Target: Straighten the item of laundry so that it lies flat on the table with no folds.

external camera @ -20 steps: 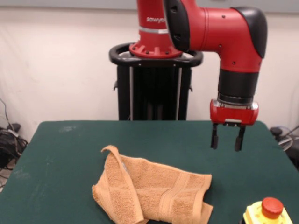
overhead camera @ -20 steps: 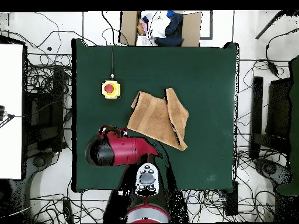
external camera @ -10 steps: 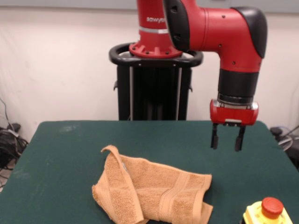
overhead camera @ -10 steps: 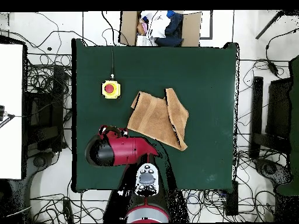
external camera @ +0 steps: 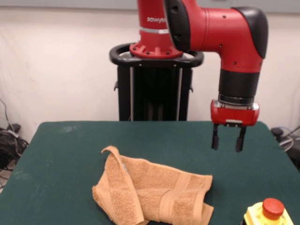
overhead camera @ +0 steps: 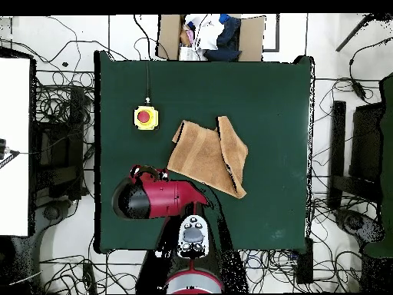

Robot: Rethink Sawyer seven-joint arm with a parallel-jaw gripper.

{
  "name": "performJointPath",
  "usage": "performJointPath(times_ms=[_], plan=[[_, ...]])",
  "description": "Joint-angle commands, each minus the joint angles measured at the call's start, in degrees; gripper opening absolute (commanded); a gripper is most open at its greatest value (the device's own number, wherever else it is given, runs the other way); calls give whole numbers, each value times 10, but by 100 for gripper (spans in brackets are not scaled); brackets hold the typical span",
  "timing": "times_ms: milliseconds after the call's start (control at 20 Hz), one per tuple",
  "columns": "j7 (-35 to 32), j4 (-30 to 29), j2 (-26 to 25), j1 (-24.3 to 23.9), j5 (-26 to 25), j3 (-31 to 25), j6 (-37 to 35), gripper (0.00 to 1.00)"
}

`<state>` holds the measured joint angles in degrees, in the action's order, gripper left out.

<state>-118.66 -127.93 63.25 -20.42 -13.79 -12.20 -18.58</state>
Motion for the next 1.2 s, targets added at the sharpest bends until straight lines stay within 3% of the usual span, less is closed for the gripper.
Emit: performJointPath(times_ms=[50, 300, 400, 600, 750, 900, 1100, 1200], plan=[[104, -30, 202, 13, 78, -11, -255, 100], [71, 40, 279, 52, 62, 18, -433, 100], [49, 54, 294, 65, 70, 18, -472, 100], [-51, 47, 264, 114, 96, 4, -423, 100], [-155, 63, 202, 161, 80, -15, -360, 100], [-248, 105, 155, 204, 59, -14, -352, 100], [-322, 156, 105, 252, 47, 7, -341, 100], [-328, 174, 94, 263, 40, 20, -347, 100]])
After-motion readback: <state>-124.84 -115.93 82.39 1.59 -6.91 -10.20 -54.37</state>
